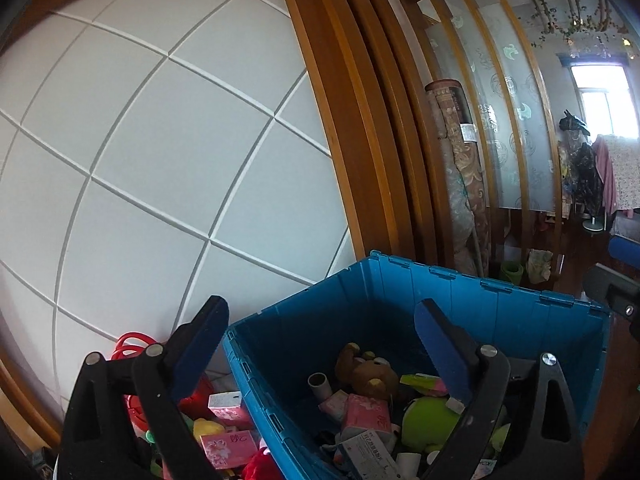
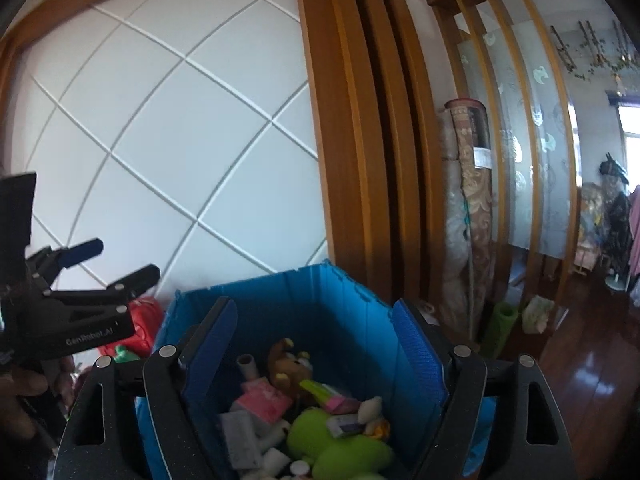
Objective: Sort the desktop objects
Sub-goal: 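Open both grippers to drop the box and plush into the crate, then return both grippers from the crate to the heap of items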
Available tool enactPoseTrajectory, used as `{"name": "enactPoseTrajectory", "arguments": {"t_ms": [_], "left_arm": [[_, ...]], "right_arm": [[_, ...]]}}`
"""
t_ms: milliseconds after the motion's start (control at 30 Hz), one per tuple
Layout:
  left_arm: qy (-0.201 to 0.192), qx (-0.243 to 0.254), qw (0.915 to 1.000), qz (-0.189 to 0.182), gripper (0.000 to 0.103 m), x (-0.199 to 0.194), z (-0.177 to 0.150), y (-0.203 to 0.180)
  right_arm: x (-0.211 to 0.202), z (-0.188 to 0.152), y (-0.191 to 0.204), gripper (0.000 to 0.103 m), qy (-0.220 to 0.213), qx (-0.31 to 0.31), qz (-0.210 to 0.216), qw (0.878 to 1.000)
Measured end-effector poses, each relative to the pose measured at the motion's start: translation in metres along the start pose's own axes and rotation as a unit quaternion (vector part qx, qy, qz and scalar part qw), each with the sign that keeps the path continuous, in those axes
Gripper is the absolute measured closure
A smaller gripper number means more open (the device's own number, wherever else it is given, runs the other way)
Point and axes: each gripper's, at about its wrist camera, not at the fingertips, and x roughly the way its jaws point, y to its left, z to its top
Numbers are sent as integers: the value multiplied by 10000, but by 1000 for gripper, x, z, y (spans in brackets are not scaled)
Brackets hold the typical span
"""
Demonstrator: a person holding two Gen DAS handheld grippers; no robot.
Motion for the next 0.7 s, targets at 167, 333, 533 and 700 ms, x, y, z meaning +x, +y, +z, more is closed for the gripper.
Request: {"name": "enactPoseTrajectory", "arguments": {"t_ms": [167,333,533,700], "left_arm": [[14,-123,9997,191,8,-16,-22,5],[68,-270,9986,456,8,-30,-43,15],[211,-497,9962,688,8,-46,-69,38],[341,-636,9934,886,8,-58,-90,64]], "right_arm": [[-14,-16,12,18,-105,-132,95,9998],[-21,-29,25,17,-89,-281,207,9994],[-24,-40,43,14,-19,-378,433,9983],[-28,-47,72,9,-6,-505,641,9967]]}}
